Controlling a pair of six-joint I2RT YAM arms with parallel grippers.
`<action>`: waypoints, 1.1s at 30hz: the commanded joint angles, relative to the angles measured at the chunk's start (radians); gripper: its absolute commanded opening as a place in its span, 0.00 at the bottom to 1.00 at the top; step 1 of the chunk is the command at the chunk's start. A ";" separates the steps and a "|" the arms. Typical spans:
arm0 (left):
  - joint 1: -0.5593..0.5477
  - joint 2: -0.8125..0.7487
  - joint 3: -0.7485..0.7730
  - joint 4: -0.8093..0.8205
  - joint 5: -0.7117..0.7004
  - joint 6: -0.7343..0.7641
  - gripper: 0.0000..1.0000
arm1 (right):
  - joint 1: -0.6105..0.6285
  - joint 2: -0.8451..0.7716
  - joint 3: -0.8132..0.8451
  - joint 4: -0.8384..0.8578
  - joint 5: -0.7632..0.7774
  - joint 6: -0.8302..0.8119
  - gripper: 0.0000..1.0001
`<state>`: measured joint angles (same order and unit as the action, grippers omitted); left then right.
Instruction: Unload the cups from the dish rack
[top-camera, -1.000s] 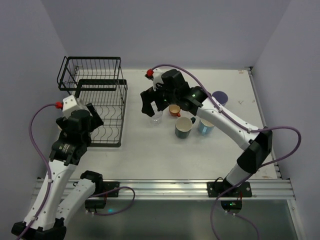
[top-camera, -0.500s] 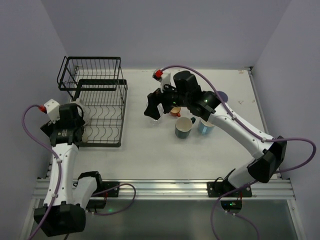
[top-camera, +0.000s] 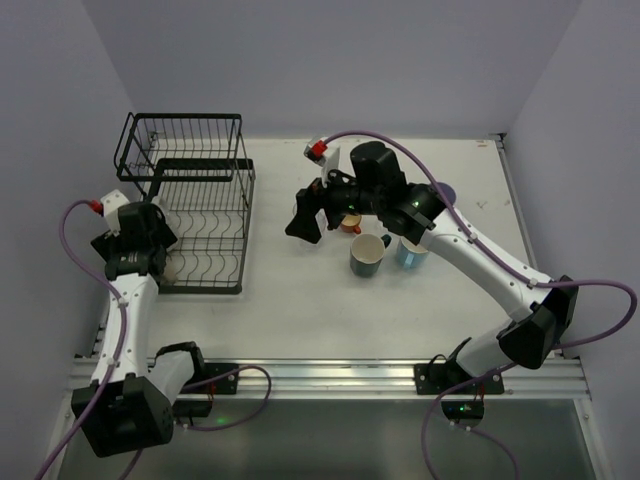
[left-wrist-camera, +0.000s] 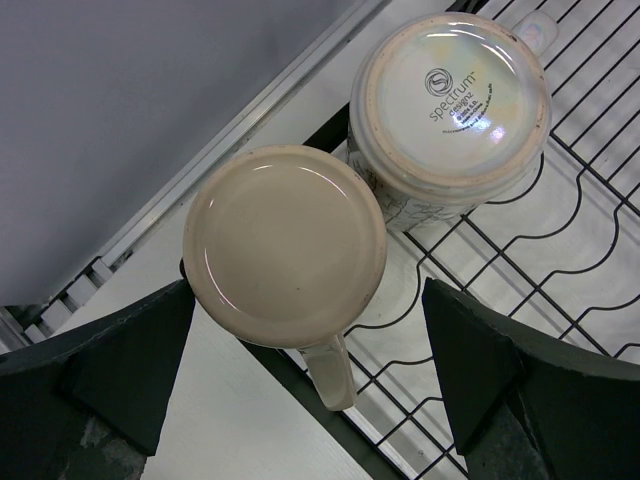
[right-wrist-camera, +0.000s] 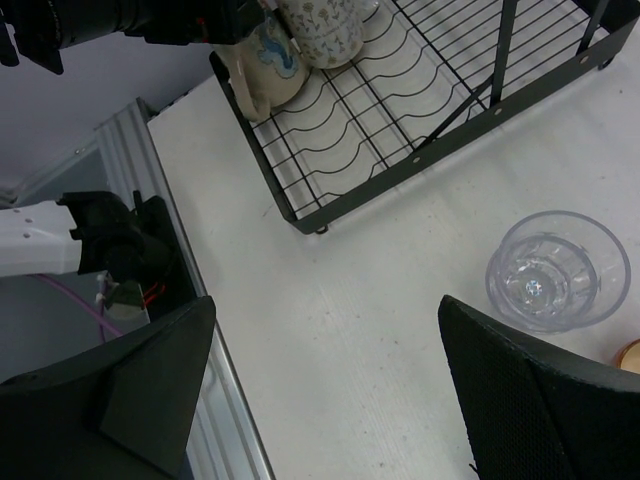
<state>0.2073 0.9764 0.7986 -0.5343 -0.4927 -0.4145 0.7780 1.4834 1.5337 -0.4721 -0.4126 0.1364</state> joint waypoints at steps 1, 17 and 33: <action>0.009 -0.035 -0.013 0.086 0.019 0.042 1.00 | 0.000 -0.003 0.017 0.035 -0.031 -0.014 0.95; 0.010 0.120 0.001 0.166 -0.148 0.016 1.00 | 0.004 -0.014 0.008 0.038 -0.054 -0.020 0.95; 0.017 -0.007 0.010 0.132 -0.057 0.060 0.05 | 0.006 -0.006 0.005 0.046 -0.058 -0.012 0.95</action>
<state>0.2153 1.0481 0.7799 -0.4435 -0.5686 -0.3908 0.7788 1.4841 1.5337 -0.4706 -0.4423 0.1303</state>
